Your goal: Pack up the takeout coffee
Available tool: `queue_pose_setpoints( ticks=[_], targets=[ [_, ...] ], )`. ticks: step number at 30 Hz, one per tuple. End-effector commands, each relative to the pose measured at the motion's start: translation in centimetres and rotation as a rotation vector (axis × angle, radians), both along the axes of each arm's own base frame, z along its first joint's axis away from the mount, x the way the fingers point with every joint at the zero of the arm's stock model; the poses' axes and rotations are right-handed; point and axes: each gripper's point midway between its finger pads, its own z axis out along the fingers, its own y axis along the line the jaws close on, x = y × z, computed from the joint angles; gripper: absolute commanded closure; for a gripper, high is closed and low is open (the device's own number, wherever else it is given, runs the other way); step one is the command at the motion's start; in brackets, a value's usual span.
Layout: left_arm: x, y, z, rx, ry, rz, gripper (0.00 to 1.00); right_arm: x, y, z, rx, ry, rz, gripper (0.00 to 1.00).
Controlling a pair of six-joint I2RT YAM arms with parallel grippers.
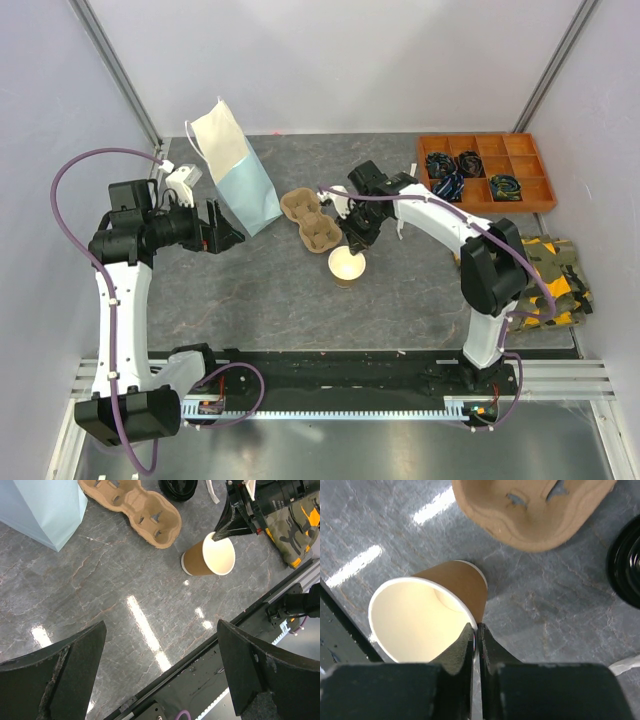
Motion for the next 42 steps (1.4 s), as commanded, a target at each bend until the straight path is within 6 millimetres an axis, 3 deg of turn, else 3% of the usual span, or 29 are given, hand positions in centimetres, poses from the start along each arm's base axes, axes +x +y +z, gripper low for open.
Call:
queue_pose_setpoints(
  ticks=[1, 5, 8, 9, 13, 14, 15, 18, 22, 24, 25, 29, 35, 42],
  targets=[
    [0.1, -0.3, 0.9, 0.001, -0.037, -0.029, 0.01, 1.3, 1.7, 1.0, 0.012, -0.06, 0.005, 0.84],
    [0.1, -0.3, 0.9, -0.007, -0.03, -0.027, 0.01, 1.1, 2.1, 1.9, 0.025, -0.062, 0.004, 0.63],
    [0.1, -0.4, 1.0, -0.01, -0.032, -0.031, 0.01, 1.3, 2.1, 2.8, 0.032, -0.072, 0.001, 0.56],
    [0.1, -0.4, 1.0, -0.005, -0.036, -0.03, 0.02, 1.3, 2.2, 3.5, 0.035, -0.077, 0.003, 0.49],
    [0.1, -0.6, 2.3, -0.016, -0.066, -0.037, 0.01, 2.2, 1.7, 6.4, 0.088, -0.101, 0.002, 0.36],
    [0.1, -0.8, 2.8, -0.034, -0.067, -0.038, 0.01, 3.2, 0.5, 7.3, 0.115, -0.105, -0.033, 0.34],
    [0.1, -1.1, 3.4, -0.05, -0.075, -0.05, 0.01, 3.5, 0.6, 8.6, 0.172, -0.098, -0.033, 0.29],
    [-0.3, -2.3, 5.8, -0.117, -0.114, -0.111, 0.01, 6.9, -1.7, 10.4, 0.207, -0.145, -0.125, 0.28],
    [-0.1, -2.6, 7.3, -0.122, -0.182, -0.156, 0.01, 11.8, -4.6, 9.7, 0.127, -0.238, -0.273, 0.32],
    [-0.1, -2.6, 7.3, -0.088, -0.229, -0.18, 0.01, 14.1, -5.5, 9.0, 0.106, -0.264, -0.343, 0.35],
    [-0.1, -2.6, 7.0, -0.076, -0.235, -0.189, 0.01, 15.1, -6.0, 7.8, 0.062, -0.268, -0.37, 0.35],
    [-0.3, -2.3, 6.0, -0.015, -0.283, -0.221, 0.02, 17.7, -6.4, 6.4, 0.019, -0.289, -0.426, 0.39],
    [-0.1, -2.2, 5.1, -0.005, -0.263, -0.218, 0.03, 19.6, -6.5, 3.8, -0.034, -0.311, -0.447, 0.41],
    [0.5, -2.0, 4.6, 0.0, -0.251, -0.205, 0.04, 19.4, -6.0, 0.2, -0.043, -0.239, -0.426, 0.46]
  ],
)
